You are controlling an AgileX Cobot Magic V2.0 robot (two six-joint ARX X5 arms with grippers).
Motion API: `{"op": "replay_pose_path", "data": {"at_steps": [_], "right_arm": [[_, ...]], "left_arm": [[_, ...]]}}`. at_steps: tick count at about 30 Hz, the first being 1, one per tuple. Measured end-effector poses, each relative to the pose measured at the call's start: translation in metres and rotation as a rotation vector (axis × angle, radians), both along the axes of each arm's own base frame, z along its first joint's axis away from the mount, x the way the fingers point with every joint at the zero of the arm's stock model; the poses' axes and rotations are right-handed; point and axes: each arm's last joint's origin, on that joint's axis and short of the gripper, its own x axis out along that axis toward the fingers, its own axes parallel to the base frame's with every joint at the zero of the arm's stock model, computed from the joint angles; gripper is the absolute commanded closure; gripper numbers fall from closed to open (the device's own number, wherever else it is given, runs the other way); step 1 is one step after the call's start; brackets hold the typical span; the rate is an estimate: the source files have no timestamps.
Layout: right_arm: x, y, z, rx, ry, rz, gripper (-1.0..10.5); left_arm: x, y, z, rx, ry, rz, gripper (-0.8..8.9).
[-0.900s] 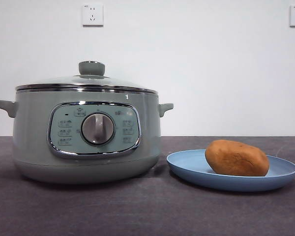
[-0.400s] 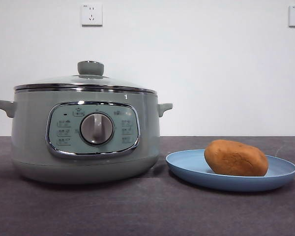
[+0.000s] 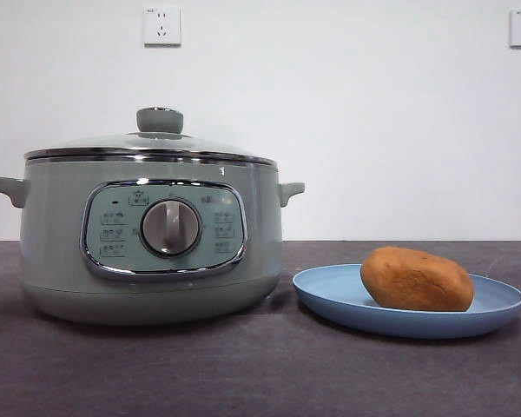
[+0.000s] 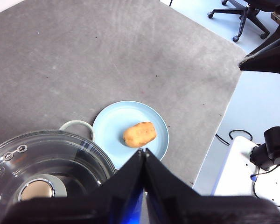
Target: Take the potato out from the steamer,put the potato on the plate,close the lid
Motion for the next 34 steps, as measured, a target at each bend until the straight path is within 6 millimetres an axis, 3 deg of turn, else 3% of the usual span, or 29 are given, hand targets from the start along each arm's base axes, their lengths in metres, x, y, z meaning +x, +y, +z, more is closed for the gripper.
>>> {"op": "replay_pose_path", "data": {"at_steps": [13, 17, 24, 29, 34], "right_arm": [[0.000, 0.000, 0.000, 0.000, 0.000, 0.000, 9.5], [0.000, 0.000, 0.000, 0.000, 0.000, 0.000, 9.5], [0.000, 0.000, 0.000, 0.000, 0.000, 0.000, 9.5], [0.000, 0.000, 0.000, 0.000, 0.000, 0.000, 9.5], [0.000, 0.000, 0.000, 0.000, 0.000, 0.000, 9.5]], "left_arm": [[0.004, 0.000, -0.001, -0.007, -0.049, -0.008, 8.17], [0.010, -0.003, -0.012, -0.040, -0.096, -0.026, 8.17], [0.008, -0.002, -0.056, -0.132, -0.264, -0.019, 8.17], [-0.018, 0.017, -0.099, -0.249, -0.458, 0.164, 8.17], [-0.054, 0.051, -0.165, -0.319, -0.546, 0.434, 8.17]]}}
